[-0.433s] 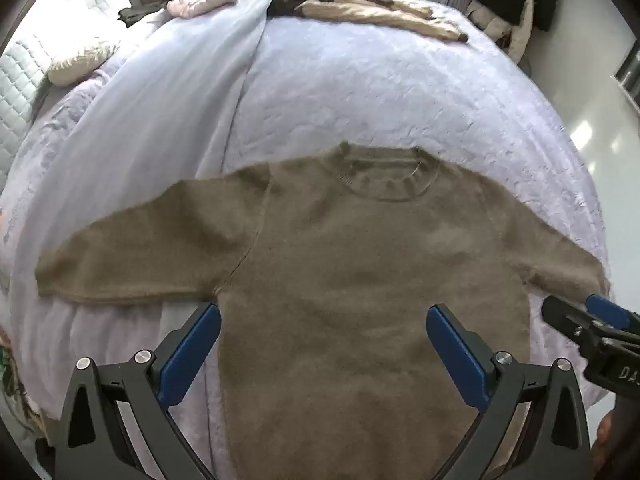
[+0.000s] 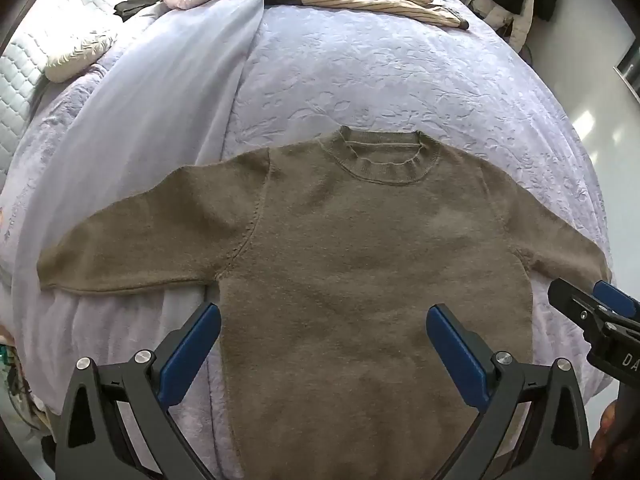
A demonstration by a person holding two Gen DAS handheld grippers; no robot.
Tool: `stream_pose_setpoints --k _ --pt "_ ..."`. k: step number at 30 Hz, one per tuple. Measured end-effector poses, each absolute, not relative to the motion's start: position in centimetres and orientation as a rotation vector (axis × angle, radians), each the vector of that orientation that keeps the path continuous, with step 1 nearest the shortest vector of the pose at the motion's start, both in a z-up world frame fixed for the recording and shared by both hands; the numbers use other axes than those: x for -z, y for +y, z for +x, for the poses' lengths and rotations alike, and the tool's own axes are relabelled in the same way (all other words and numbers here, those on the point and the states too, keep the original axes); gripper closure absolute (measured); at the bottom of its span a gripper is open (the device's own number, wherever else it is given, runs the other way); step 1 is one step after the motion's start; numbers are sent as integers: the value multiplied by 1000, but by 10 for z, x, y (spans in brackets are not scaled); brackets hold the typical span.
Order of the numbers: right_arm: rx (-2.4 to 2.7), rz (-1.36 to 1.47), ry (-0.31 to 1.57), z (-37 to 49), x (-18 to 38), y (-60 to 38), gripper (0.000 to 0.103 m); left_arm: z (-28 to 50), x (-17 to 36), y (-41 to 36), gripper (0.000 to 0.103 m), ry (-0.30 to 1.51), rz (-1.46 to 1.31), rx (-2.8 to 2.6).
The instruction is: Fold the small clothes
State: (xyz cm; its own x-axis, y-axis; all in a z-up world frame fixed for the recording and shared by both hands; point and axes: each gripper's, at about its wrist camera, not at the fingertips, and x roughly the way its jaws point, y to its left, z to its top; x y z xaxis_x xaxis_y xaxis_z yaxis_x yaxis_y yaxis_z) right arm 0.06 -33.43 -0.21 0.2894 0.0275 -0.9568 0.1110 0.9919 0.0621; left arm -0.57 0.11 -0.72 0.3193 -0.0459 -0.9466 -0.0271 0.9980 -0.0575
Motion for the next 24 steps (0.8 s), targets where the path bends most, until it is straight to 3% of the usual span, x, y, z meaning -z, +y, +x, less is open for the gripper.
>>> stream_pose_setpoints --k 24 --pt "55 75 1271 -4 -2 -323 0 -11 11 2 0 1262 -56 -3"
